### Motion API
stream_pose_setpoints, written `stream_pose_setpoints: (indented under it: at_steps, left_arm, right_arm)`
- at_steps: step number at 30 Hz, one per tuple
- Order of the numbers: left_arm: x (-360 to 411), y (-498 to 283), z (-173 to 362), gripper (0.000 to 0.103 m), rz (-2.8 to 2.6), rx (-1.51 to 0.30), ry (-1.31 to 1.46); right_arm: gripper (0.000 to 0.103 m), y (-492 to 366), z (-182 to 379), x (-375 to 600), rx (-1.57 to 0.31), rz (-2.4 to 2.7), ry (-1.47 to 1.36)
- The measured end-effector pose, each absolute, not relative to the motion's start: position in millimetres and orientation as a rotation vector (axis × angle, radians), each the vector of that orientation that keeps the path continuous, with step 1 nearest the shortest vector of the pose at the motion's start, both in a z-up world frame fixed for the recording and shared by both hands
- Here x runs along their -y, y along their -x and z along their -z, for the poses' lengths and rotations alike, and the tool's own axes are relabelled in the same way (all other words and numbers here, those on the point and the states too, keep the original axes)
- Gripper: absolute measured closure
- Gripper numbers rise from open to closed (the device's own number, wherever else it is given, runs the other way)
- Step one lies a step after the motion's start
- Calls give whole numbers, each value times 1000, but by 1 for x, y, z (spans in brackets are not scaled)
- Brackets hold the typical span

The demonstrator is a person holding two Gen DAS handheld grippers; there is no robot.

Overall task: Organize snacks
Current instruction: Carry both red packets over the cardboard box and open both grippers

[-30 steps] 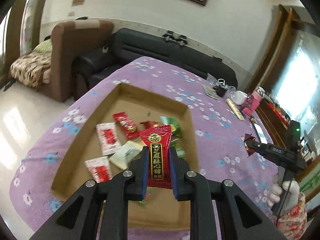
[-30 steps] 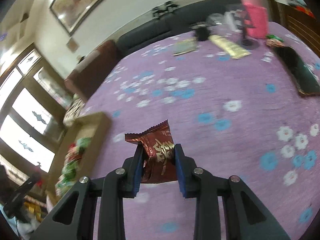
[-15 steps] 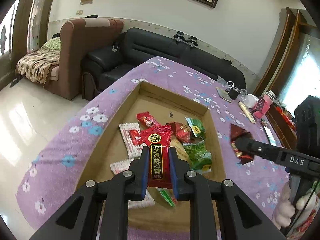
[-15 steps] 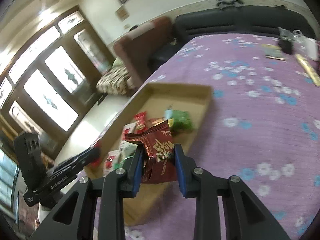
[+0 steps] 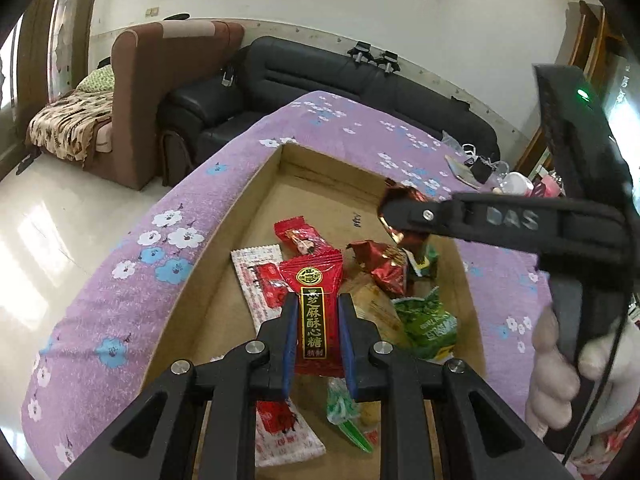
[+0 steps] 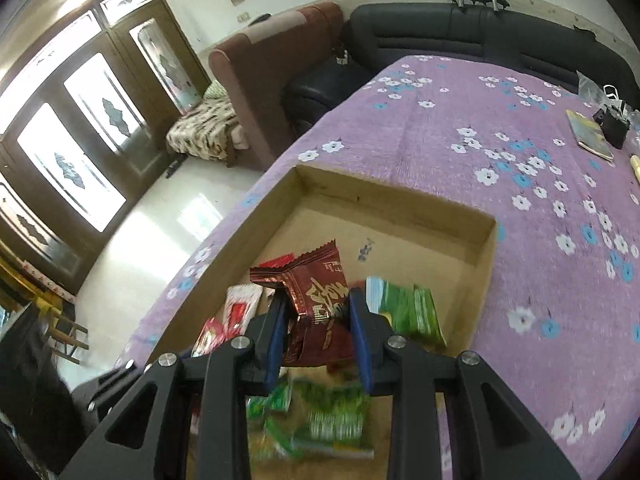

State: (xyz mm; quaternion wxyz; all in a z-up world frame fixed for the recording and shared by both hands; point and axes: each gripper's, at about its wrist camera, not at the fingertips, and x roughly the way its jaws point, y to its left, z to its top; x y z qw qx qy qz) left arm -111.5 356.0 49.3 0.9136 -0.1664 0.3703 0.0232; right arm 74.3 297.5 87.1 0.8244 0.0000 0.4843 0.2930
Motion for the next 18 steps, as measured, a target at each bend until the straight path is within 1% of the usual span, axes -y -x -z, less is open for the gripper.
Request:
stream_pose_setpoints:
  at_steps: [18]
  left_arm:
    - [-363, 97, -46, 84, -83, -776, 319]
  right_arm:
    - [74, -115, -59, -329, -1097, -528, 58]
